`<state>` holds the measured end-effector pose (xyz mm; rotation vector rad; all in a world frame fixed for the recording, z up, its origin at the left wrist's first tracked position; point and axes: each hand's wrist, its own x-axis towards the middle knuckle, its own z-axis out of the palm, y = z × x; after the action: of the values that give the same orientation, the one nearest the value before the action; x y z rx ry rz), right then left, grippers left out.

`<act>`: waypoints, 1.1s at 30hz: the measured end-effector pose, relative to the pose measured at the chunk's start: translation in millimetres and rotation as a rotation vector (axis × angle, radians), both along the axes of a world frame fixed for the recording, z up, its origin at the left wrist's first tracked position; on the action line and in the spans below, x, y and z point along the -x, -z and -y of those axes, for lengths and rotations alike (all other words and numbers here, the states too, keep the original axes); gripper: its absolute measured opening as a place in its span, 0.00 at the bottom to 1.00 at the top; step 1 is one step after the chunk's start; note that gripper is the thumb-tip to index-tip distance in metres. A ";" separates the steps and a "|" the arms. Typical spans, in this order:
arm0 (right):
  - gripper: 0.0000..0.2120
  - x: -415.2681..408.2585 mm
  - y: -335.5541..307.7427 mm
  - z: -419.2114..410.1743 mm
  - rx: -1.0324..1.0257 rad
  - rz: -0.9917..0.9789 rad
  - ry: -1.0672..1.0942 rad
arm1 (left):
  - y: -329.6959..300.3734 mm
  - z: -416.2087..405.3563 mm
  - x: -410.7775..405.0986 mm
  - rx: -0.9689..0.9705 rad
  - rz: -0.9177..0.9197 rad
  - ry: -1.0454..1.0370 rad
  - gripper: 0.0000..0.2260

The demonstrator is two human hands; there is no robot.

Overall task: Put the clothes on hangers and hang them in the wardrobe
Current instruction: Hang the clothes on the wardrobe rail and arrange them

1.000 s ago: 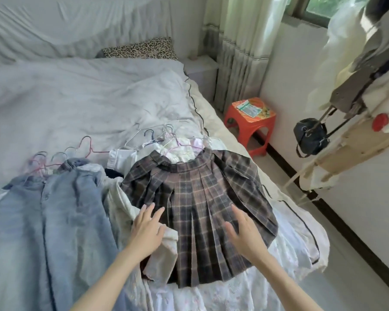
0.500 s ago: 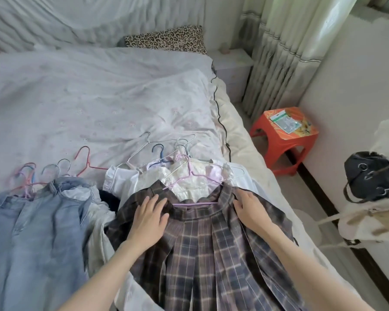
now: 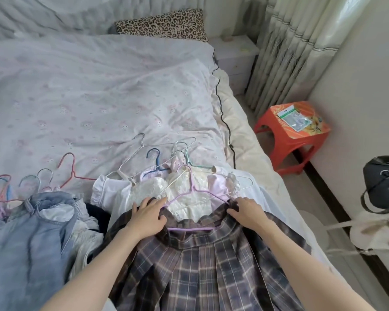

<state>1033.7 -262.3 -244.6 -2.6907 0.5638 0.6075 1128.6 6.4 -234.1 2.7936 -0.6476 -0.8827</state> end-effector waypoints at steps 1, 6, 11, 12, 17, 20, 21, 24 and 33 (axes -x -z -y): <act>0.18 2.0 -1.8 -0.3 -0.012 0.011 0.005 | -0.5 0.3 0.5 0.001 -0.003 0.009 0.26; 0.09 27.7 -20.2 -7.4 -0.198 0.258 0.181 | -6.2 -6.8 13.5 0.164 0.080 -0.012 0.14; 0.13 58.9 -56.7 -15.6 -0.278 0.358 0.132 | -31.2 -20.3 32.2 0.470 0.110 -0.096 0.10; 0.14 63.4 -67.4 -17.5 -0.303 0.359 0.109 | -38.1 -23.2 35.2 0.526 0.127 -0.119 0.12; 0.17 91.8 -127.4 -21.5 -0.339 0.382 0.019 | -78.4 -33.3 52.4 0.711 0.175 -0.222 0.15; 0.16 115.9 -157.6 -18.9 -0.164 0.431 -0.081 | -108.0 -34.6 66.8 0.782 0.226 -0.203 0.14; 0.15 125.6 -167.7 -18.7 -0.090 0.457 -0.100 | -118.9 -34.0 72.8 0.812 0.246 -0.189 0.14; 0.16 158.5 -202.1 -20.9 0.099 0.534 -0.097 | -153.8 -28.5 92.9 0.886 0.295 -0.116 0.15; 0.11 328.5 -274.5 -39.1 0.412 0.761 0.245 | -253.6 33.3 181.1 1.097 0.433 0.296 0.04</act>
<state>705.2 -223.2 30.0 -2.8414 0.8267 -0.6478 947.5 -26.9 19.5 1.8666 -1.1650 0.1219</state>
